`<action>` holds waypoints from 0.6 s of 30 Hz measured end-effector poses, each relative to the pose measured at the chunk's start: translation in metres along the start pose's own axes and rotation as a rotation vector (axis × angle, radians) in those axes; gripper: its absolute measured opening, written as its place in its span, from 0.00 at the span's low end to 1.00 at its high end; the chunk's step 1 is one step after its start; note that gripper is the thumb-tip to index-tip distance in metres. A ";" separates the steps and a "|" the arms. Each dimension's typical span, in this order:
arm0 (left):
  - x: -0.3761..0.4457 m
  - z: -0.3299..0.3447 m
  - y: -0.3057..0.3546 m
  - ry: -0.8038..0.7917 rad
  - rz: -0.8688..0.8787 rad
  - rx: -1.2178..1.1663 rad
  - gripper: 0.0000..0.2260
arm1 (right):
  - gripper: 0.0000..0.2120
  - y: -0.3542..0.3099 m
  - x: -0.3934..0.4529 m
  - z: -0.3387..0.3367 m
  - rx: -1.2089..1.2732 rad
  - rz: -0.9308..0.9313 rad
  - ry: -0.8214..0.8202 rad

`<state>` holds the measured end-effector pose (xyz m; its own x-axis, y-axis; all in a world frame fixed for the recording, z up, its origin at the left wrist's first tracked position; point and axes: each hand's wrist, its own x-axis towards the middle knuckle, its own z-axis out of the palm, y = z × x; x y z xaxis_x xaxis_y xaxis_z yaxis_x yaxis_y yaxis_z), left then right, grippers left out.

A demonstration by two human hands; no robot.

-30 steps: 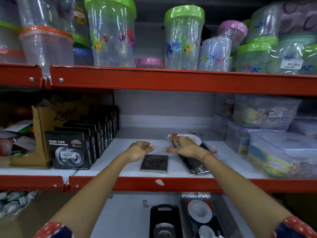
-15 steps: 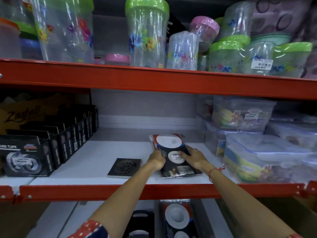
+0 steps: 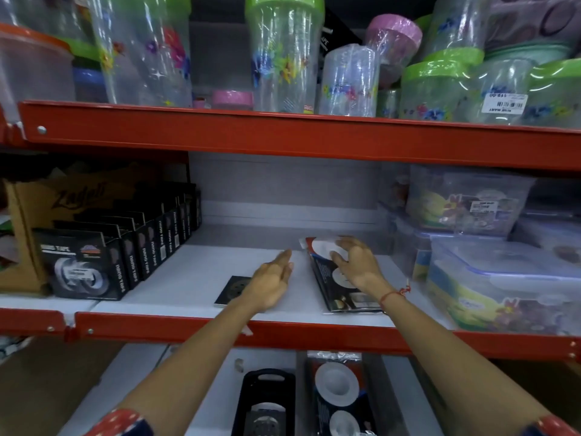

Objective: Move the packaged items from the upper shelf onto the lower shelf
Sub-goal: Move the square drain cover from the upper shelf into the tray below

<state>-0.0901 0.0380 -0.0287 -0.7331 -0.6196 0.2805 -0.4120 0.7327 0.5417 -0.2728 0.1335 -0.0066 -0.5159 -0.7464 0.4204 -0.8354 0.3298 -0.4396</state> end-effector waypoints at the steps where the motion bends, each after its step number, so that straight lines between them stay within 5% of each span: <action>1: -0.007 -0.009 -0.015 0.035 0.015 0.055 0.23 | 0.17 -0.013 0.000 0.003 0.046 -0.046 -0.032; 5: -0.040 -0.041 -0.066 0.155 -0.025 0.172 0.24 | 0.16 -0.069 -0.006 0.030 0.174 -0.115 -0.363; 10: -0.082 -0.061 -0.097 0.160 0.016 0.284 0.30 | 0.38 -0.119 -0.019 0.069 0.084 -0.176 -0.698; 13: -0.099 -0.061 -0.113 0.160 0.079 0.390 0.41 | 0.36 -0.121 -0.019 0.078 0.056 -0.164 -0.710; 18: -0.111 -0.052 -0.121 0.172 0.139 0.600 0.37 | 0.44 -0.119 -0.025 0.074 0.076 -0.130 -0.652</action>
<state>0.0699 0.0035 -0.0840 -0.7251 -0.5069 0.4662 -0.5869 0.8090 -0.0331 -0.1468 0.0705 -0.0235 -0.1718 -0.9818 -0.0811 -0.8553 0.1895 -0.4822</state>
